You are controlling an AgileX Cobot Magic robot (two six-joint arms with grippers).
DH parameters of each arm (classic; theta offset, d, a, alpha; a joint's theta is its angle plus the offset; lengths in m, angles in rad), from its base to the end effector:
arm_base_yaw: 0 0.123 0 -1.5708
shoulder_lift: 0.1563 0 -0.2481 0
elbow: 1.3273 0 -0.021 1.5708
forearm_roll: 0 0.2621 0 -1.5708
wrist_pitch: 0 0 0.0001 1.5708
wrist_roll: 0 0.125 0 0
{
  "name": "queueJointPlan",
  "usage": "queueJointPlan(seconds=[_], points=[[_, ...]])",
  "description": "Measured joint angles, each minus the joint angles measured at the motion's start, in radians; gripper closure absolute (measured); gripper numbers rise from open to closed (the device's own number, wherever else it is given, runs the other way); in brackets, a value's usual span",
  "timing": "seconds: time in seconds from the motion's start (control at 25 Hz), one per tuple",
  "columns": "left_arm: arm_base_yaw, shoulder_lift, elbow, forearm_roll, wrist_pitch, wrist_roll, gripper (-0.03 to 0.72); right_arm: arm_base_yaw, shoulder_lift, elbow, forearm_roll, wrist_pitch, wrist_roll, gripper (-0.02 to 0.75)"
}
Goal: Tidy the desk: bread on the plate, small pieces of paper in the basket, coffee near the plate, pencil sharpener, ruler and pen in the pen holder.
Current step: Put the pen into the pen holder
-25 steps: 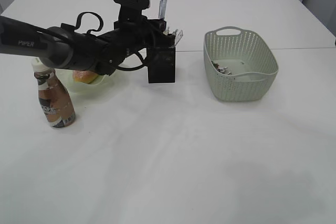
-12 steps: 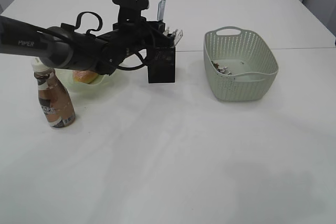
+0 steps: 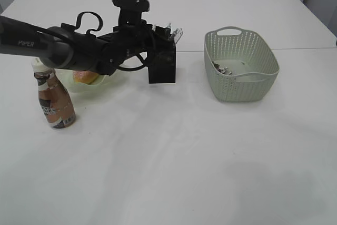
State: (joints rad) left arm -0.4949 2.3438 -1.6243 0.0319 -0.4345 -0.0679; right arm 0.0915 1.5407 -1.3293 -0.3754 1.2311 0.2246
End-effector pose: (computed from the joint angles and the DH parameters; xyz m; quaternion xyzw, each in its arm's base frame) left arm 0.4789 -0.2604 0.1088 0.1790 0.7525 -0.1722 0.6099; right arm 0.3242 -0.0137 0.2435 0.0222 0.9774 -0.1627 0.1329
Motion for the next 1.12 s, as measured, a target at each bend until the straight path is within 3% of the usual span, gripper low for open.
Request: queueJointPlan(seconds=[0.48, 0.8, 1.12], points=[[0.009, -0.151, 0.000, -0.002, 0.232, 0.000, 0.259, 0.000, 0.000, 0.000, 0.000, -0.002, 0.000, 0.428], [0.024, -0.343, 0.000, 0.020, 0.592, 0.000, 0.243, 0.000, 0.000, 0.000, -0.033, -0.002, 0.019, 0.234], [0.082, -0.517, -0.007, 0.085, 0.993, 0.000, 0.241, 0.000, 0.000, 0.000, -0.027, -0.011, 0.037, 0.218]])
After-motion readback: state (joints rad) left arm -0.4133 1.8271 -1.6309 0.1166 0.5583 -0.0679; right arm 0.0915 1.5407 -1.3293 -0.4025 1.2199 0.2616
